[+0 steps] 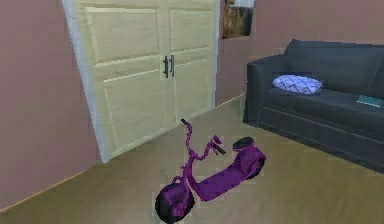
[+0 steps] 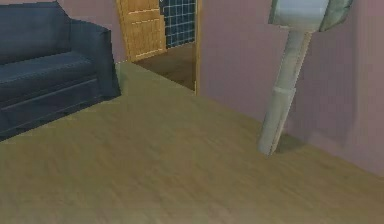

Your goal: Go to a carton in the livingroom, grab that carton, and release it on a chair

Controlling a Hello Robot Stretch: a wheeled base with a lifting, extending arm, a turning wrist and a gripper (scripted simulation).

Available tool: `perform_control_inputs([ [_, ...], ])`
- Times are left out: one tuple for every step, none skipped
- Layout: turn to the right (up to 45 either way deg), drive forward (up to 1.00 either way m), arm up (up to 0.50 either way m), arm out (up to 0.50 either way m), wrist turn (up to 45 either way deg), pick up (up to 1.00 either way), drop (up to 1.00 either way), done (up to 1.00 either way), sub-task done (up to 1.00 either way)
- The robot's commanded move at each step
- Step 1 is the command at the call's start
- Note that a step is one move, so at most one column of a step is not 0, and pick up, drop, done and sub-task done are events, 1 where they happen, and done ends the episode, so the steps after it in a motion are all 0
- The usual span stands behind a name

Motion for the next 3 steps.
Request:
perform_control_inputs([
  [-36.0, 0.00, 0.00, 0.00, 0.0, 0.00, 0.00, 0.00, 0.00],
  [-45.0, 0.00, 0.00, 0.00, 0.0, 0.00, 0.00, 0.00, 0.00],
  [21.0, 0.00, 0.00, 0.00, 0.0, 0.00, 0.00, 0.00, 0.00],
])
